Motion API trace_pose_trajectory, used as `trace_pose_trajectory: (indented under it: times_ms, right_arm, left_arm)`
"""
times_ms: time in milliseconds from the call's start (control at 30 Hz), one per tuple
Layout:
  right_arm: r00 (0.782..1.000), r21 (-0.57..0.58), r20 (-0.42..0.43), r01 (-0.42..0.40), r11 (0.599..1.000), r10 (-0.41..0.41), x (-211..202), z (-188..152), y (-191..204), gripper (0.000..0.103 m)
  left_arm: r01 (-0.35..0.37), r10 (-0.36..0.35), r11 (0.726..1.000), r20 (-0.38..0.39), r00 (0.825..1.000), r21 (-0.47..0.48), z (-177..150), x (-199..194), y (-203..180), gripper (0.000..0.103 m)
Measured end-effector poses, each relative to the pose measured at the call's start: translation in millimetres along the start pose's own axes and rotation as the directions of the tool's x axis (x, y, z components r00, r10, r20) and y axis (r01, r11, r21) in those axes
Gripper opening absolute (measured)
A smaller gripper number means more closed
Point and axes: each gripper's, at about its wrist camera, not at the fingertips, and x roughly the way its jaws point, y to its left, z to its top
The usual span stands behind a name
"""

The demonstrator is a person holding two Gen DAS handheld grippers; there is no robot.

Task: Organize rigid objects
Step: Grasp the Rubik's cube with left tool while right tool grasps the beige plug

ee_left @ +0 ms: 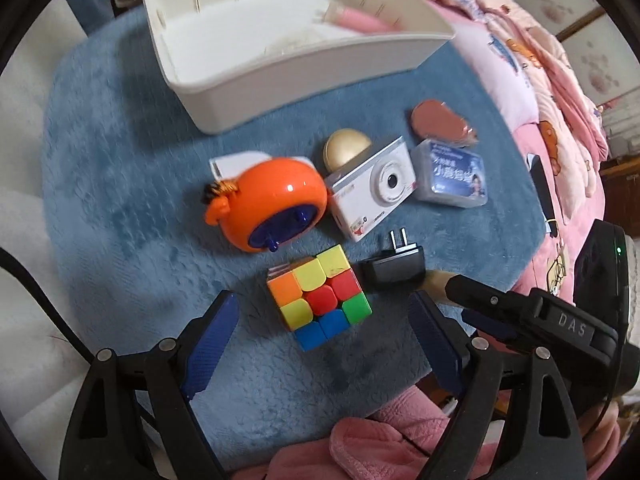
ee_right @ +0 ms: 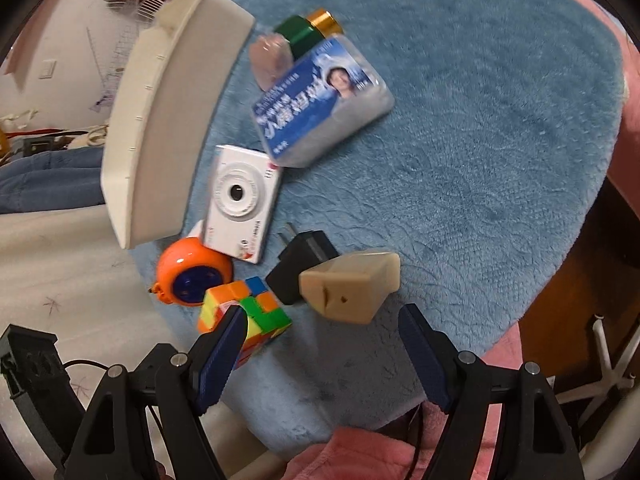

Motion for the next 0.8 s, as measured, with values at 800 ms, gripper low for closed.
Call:
trace_pose_trajectory:
  times_ms: [800]
  right_arm:
    - [0.993,-0.019,-0.117,0.032,0.999,-0.034,34,28,-3,0.066]
  left_arm:
    - [-0.048,-0.011,0.973,-0.255,0.967,-0.224,18,60,23,0.079]
